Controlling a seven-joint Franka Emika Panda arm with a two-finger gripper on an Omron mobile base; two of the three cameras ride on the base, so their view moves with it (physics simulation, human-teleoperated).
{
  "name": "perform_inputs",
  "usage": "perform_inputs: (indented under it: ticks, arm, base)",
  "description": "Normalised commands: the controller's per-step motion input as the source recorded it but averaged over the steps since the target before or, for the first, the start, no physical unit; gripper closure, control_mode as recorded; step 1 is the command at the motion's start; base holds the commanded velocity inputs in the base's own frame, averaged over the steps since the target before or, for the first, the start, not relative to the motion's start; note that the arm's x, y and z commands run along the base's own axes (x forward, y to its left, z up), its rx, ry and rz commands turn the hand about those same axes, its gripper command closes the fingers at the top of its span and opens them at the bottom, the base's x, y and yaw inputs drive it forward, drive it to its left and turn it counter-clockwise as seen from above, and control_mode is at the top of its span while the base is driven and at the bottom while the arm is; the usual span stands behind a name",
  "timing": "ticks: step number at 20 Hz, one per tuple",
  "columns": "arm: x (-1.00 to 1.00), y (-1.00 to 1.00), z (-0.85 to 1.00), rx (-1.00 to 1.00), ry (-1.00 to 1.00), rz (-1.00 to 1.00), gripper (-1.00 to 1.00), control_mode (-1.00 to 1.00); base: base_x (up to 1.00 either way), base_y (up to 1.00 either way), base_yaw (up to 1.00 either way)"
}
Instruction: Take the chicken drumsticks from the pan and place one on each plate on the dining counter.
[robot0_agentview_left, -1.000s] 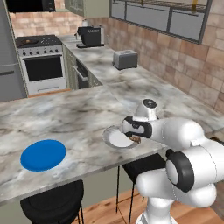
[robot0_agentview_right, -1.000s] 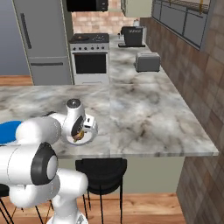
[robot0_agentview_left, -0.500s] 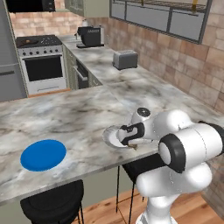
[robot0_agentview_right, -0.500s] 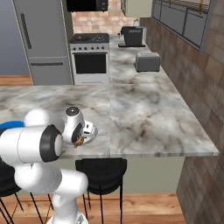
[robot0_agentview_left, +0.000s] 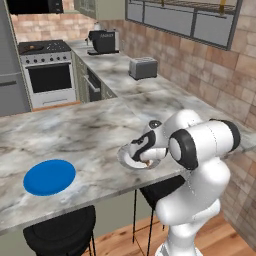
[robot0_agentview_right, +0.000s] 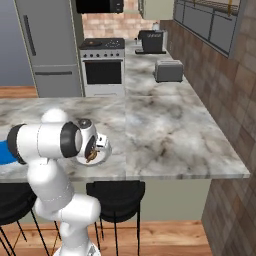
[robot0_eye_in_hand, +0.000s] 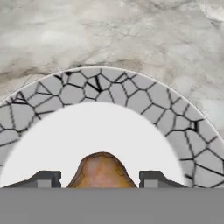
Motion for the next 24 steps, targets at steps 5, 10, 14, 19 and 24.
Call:
perform_inputs:
  ticks: [5, 10, 14, 19, 24]
  arm:
    - [0.62, 0.01, -0.44, -0.01, 0.00, 0.00, 1.00, -1.00]
    - [0.14, 0.00, -0.34, 0.00, 0.00, 0.00, 1.00, -1.00]
    - [-0.19, -0.05, 0.06, 0.02, -0.09, 0.00, -1.00, -1.00]
    - [-0.02, -0.15, 0.76, 0.16, -0.03, 0.00, -1.00, -1.00]
    - [-0.50, -0.24, 1.00, 0.14, 0.00, 0.05, -1.00, -1.00]
  base:
    - [0.00, 0.00, 0.00]
    - [0.00, 0.00, 0.00]
    - [0.00, 0.00, 0.00]
    - [0.00, 0.00, 0.00]
    - [0.00, 0.00, 0.00]
